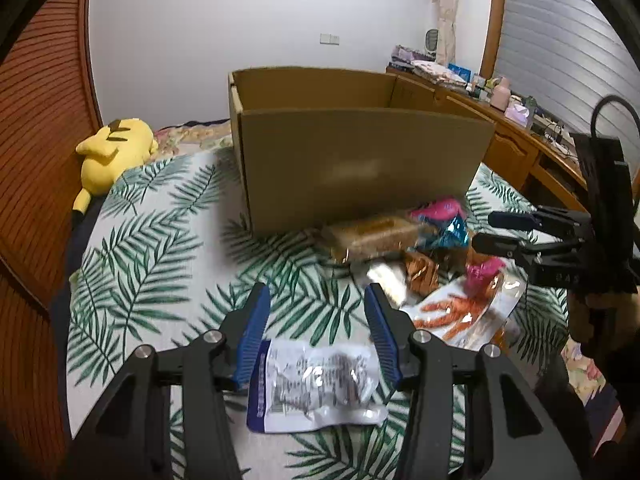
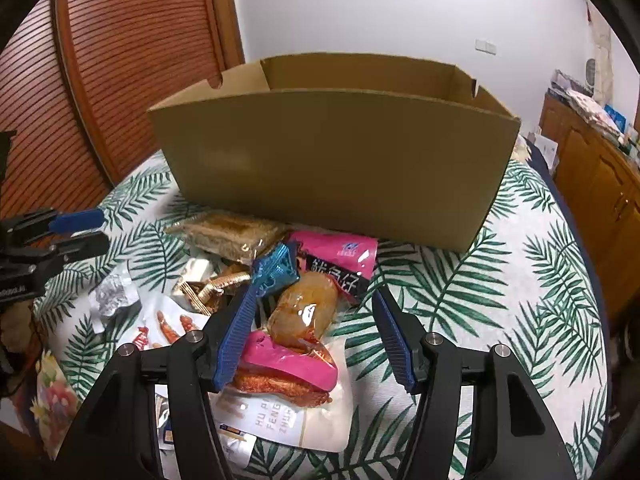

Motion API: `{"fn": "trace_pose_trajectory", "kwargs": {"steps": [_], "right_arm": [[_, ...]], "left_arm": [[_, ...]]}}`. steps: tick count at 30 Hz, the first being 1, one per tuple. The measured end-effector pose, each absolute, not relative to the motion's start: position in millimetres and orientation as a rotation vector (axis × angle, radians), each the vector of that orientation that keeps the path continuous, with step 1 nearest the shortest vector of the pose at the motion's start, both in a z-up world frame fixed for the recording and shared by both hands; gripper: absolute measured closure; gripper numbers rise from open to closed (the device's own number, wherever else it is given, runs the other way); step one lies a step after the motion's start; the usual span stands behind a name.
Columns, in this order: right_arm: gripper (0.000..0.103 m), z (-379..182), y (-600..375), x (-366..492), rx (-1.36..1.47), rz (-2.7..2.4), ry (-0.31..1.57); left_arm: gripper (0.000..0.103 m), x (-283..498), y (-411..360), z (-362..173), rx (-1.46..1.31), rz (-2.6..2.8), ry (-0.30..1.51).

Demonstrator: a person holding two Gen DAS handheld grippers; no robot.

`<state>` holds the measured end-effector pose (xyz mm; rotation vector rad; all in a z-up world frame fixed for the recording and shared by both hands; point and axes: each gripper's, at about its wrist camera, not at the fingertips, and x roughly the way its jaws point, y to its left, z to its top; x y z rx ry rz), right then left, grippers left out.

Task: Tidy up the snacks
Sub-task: 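Move both tools back to the snack pile, then grasp the white-blue packet with left tool while right tool grasps pink sausage packet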

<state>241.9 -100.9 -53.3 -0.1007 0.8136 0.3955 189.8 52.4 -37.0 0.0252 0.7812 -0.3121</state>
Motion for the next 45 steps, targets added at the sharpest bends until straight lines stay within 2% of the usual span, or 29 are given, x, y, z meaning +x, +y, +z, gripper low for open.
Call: {"fn": "trace_pose_trajectory", "kwargs": {"steps": [18, 27, 38, 45], "right_arm": [[0.040, -82, -100, 260, -0.056, 0.410, 0.891], [0.039, -82, -95, 258, -0.096, 0.402, 0.876], [0.038, -82, -96, 259, -0.095, 0.402, 0.875], [0.038, -82, -96, 259, -0.091, 0.404, 0.875]], "left_arm": [[0.054, 183, 61, -72, -0.001, -0.278, 0.890], [0.042, 184, 62, -78, 0.010, -0.253, 0.882], [0.041, 171, 67, -56, 0.007, -0.250, 0.846], [0.037, 170, 65, -77, -0.050, -0.200, 0.897]]}}
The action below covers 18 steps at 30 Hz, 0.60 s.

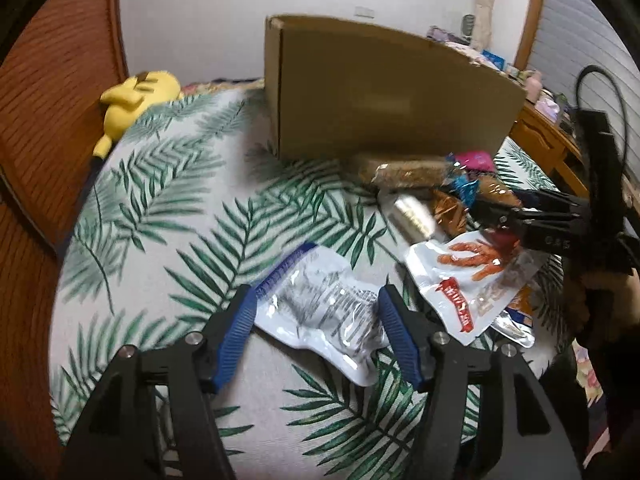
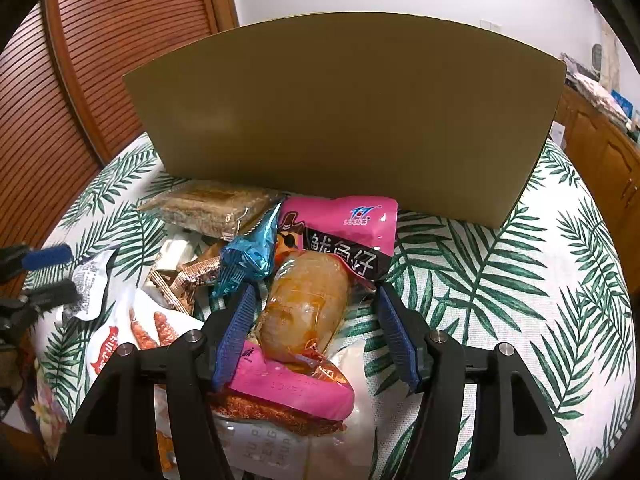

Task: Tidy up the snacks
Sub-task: 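Grasp the white-blue packet with left tool while right tool grasps pink sausage packet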

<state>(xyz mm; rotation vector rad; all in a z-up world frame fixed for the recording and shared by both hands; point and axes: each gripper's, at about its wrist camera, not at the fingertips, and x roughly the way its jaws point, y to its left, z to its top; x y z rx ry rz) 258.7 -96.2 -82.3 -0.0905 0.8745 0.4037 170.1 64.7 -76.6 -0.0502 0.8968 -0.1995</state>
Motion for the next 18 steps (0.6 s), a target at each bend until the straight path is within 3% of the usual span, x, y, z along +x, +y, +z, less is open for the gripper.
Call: {"fn": "trace_pose_trajectory", "kwargs": {"steps": [5, 9, 18], "right_arm": [[0.038, -82, -97, 258, -0.085, 0.407, 0.873], [0.038, -82, -99, 258, -0.080, 0.409, 0.873], [0.038, -81, -100, 258, -0.071, 0.414, 0.871]], "left_arm": [[0.030, 168, 63, -82, -0.080, -0.142, 0.883], [0.019, 171, 63, -91, -0.095, -0.120, 0.915], [0.016, 164, 51, -95, -0.001, -0.115, 0.893]]}}
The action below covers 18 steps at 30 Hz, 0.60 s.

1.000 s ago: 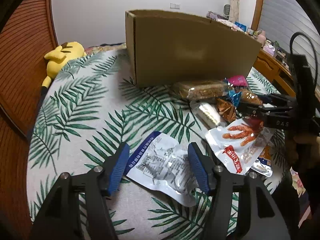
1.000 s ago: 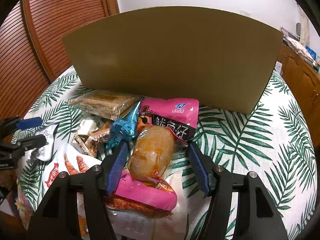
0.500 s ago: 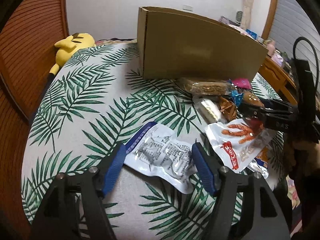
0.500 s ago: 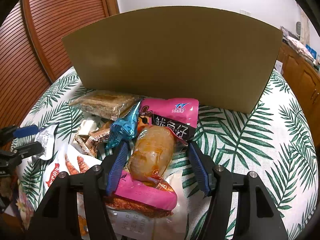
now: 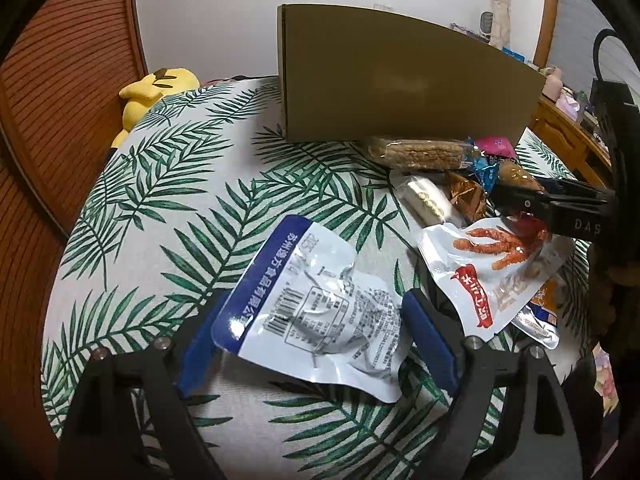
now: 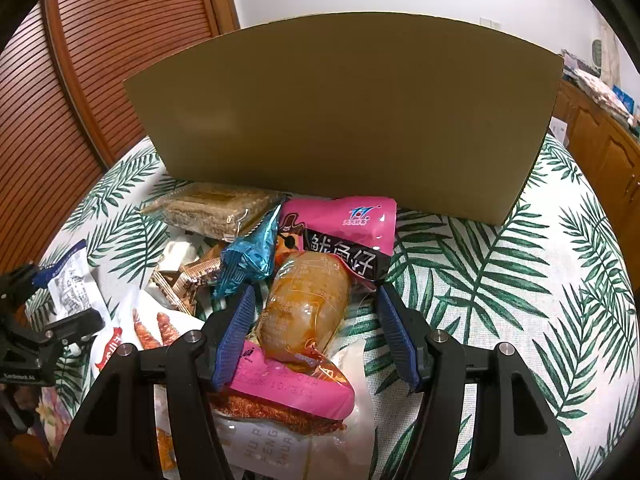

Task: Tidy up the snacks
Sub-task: 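Grasp the white-blue packet with left tool while right tool grasps pink sausage packet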

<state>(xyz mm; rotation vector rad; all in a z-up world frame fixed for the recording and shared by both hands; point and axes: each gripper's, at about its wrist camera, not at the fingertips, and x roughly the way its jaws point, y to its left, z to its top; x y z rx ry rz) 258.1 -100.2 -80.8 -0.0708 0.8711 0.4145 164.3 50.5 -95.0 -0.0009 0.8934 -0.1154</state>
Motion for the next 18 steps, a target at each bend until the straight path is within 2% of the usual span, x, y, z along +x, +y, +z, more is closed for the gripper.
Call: {"fn": "trace_pose_trajectory", "kwargs": {"steps": [3, 5, 9, 10, 18], "right_arm": [[0.038, -80, -100, 258, -0.069, 0.416, 0.871], [0.038, -80, -100, 258, -0.069, 0.416, 0.871], [0.038, -80, -100, 258, -0.070, 0.415, 0.871], [0.038, -80, -100, 258, -0.069, 0.416, 0.871], [0.038, -81, -100, 258, -0.072, 0.415, 0.870]], "left_arm": [[0.018, 160, 50, -95, 0.005, -0.133, 0.880], [0.028, 155, 48, -94, 0.009, -0.156, 0.866], [0.056, 148, 44, -91, -0.004, -0.191, 0.856], [0.071, 147, 44, -90, -0.022, -0.204, 0.855], [0.078, 144, 50, -85, -0.092, -0.225, 0.821]]}}
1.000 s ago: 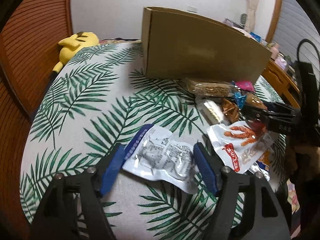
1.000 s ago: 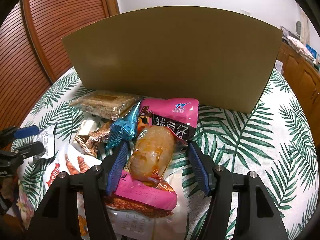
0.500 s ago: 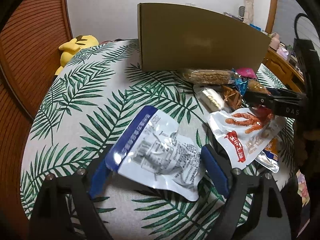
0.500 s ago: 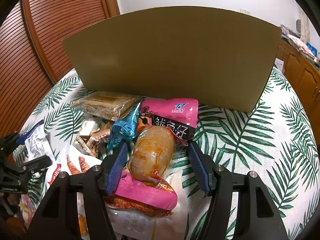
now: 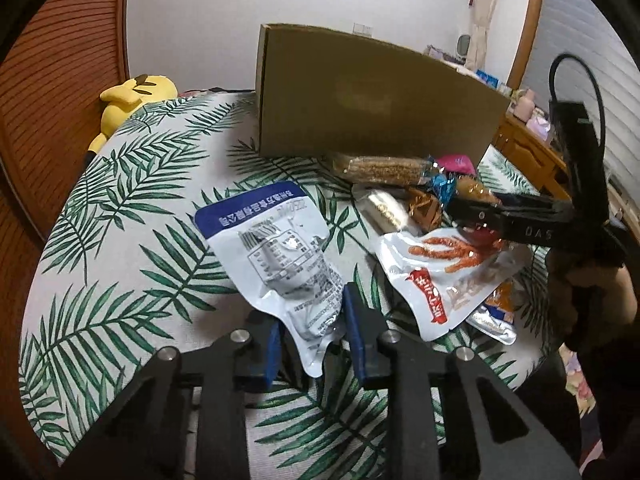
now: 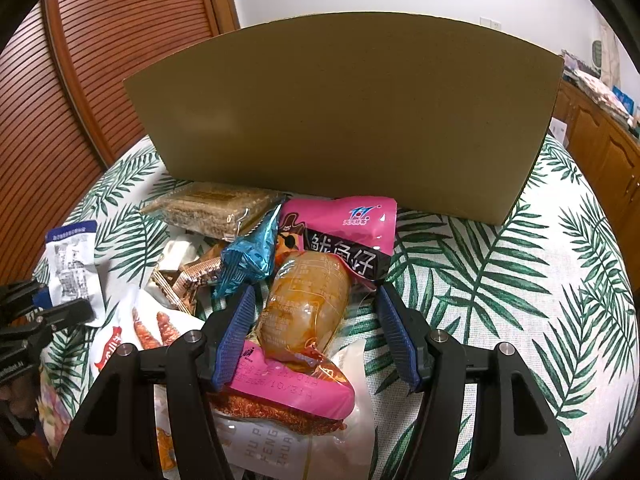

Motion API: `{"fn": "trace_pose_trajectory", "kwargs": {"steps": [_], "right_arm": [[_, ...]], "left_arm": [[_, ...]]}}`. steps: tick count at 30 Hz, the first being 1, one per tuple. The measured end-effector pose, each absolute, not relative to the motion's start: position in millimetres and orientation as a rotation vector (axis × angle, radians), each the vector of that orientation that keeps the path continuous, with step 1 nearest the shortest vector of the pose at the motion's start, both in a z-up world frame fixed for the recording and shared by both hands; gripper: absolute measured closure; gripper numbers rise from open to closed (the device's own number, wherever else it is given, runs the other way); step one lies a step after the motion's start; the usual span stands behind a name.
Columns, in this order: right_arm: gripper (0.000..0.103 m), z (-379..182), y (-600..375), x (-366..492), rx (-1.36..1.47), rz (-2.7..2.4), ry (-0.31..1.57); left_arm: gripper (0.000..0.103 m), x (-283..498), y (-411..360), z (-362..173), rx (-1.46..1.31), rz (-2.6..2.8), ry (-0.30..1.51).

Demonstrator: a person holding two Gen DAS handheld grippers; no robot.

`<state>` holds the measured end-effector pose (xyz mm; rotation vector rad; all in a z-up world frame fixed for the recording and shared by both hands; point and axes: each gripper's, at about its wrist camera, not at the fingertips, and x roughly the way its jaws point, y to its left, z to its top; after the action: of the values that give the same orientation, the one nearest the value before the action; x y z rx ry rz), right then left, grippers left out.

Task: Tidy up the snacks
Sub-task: 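Grasp the white-blue packet with left tool while right tool grasps pink sausage packet, then carry both packets into the box and open both tools to release them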

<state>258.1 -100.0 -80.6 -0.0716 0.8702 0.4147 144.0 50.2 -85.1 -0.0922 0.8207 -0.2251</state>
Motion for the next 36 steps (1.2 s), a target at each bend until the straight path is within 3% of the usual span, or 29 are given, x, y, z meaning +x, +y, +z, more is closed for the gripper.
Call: {"fn": "trace_pose_trajectory", "kwargs": {"steps": [6, 10, 36], "right_arm": [[0.041, -81, -101, 258, -0.066, 0.410, 0.865], [0.061, -80, -106, 257, -0.038, 0.410, 0.854], [0.062, -41, -136, 209, -0.006, 0.356, 0.712]], "left_arm": [[0.079, 140, 54, -77, -0.115, -0.231, 0.776], [0.078, 137, 56, -70, -0.133, -0.226, 0.757], [0.078, 141, 35, -39, -0.160, -0.295, 0.652]]}}
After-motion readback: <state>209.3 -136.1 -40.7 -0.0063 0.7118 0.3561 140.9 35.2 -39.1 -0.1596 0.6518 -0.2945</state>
